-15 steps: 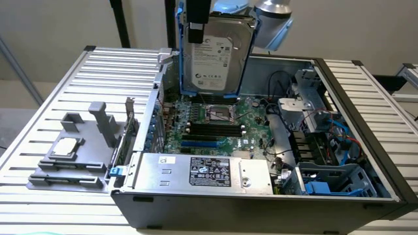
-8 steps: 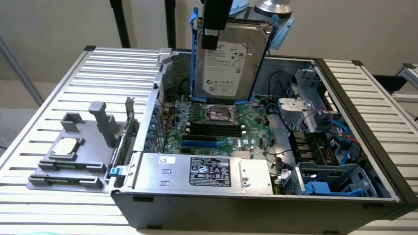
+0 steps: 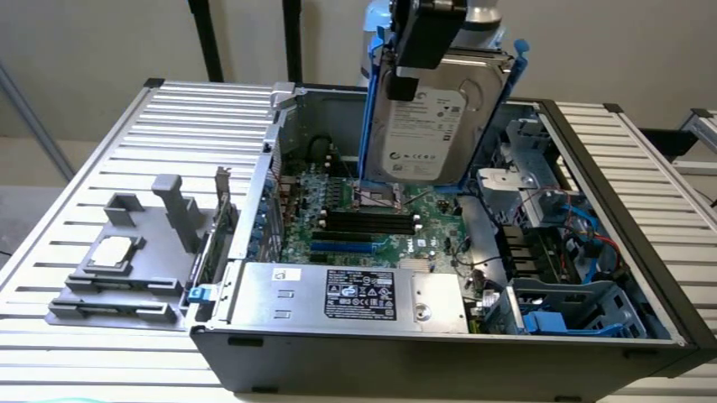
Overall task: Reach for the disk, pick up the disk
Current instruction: 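Pick up the disk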
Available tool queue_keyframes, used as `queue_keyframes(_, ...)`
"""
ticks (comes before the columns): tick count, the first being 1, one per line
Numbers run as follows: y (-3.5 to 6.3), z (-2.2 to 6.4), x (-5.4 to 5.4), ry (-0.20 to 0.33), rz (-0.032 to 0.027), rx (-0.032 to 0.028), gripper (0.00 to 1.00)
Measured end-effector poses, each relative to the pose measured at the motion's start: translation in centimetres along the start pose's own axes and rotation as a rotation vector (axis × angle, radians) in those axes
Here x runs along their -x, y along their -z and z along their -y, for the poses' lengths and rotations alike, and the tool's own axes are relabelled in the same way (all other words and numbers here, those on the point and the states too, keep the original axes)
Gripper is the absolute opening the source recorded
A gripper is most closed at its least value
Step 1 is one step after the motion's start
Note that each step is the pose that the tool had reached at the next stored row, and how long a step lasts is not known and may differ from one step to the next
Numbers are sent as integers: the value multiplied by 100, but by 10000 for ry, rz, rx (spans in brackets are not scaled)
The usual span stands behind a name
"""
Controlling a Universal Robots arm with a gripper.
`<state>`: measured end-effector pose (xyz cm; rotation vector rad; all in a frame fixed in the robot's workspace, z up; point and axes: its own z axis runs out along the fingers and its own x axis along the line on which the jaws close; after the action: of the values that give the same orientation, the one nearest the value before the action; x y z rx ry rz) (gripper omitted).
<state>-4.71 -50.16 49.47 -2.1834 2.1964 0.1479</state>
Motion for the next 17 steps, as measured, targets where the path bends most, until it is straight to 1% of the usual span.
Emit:
queue_keyframes(6,20,253,-116,0,-1,0,33)
queue_keyframes(17,57,755,-288,0,0,1,33)
